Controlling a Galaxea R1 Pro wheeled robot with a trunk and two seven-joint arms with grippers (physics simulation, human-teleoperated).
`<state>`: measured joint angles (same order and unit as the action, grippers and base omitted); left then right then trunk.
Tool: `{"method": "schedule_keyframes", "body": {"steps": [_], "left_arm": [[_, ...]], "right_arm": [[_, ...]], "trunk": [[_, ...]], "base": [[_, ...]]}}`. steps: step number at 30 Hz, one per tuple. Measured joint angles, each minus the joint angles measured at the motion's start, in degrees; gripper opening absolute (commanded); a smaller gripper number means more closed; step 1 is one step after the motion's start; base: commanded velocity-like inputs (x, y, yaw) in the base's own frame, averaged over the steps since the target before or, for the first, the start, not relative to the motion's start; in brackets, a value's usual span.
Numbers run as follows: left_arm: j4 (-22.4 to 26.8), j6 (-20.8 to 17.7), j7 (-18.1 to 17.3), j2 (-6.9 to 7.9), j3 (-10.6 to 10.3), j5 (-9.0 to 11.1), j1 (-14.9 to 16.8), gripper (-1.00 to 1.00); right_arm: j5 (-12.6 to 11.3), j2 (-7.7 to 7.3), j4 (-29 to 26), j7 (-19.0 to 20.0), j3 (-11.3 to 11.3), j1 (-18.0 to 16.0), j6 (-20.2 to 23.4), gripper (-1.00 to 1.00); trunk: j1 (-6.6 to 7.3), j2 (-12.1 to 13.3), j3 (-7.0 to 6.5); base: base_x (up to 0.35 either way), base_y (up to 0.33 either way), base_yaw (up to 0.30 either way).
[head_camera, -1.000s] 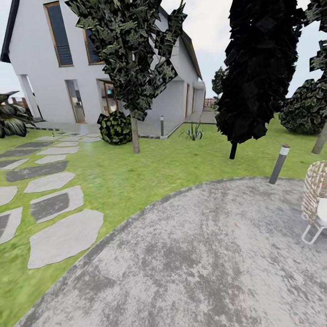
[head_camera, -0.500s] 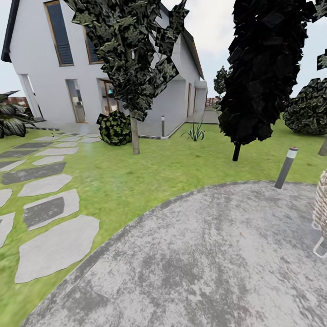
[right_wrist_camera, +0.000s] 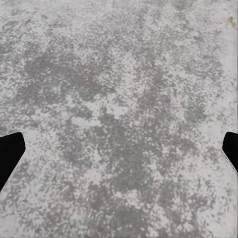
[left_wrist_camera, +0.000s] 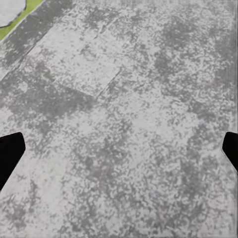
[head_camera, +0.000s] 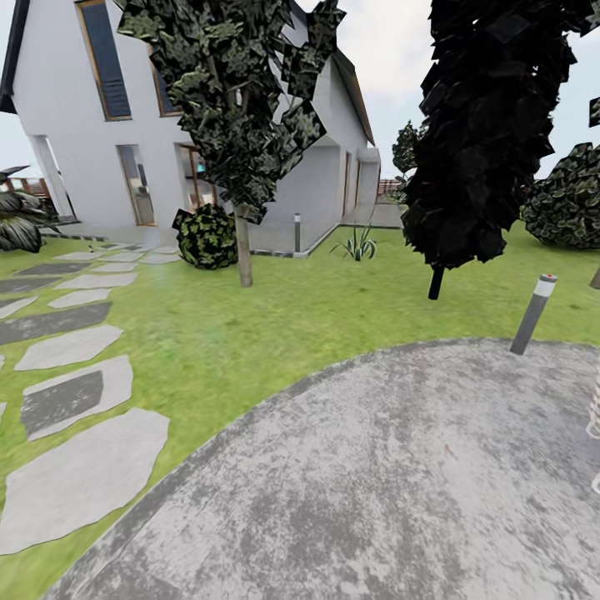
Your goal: Pick up the pesticide atomizer in the garden and spray insectifuge to fully cover both potted plants in the garden.
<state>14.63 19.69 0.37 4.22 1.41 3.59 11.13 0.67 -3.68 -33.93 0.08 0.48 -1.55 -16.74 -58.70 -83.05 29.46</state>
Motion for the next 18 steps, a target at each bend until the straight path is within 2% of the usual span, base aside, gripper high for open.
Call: {"method": "schedule_keyframes", "body": {"steps": [7,18], "left_arm": [[0.0,0.0,0.0,0.00,0.0,0.0,0.0,1.00],[0.0,0.0,0.0,0.09,0.1,0.4,0.0,1.00]], "right_arm": [[-0.1,0.16,0.0,0.0,0.0,0.0,-0.1,1.00],[-0.3,0.57,0.2,-0.3,-0.2,0.0,-0.2,1.00]], "trunk": [[0.00,0.0,0.11],[0.00,0.0,0.42]], "base": [[0.337,-0.016,0.075],[0.338,0.000,0.254]]}}
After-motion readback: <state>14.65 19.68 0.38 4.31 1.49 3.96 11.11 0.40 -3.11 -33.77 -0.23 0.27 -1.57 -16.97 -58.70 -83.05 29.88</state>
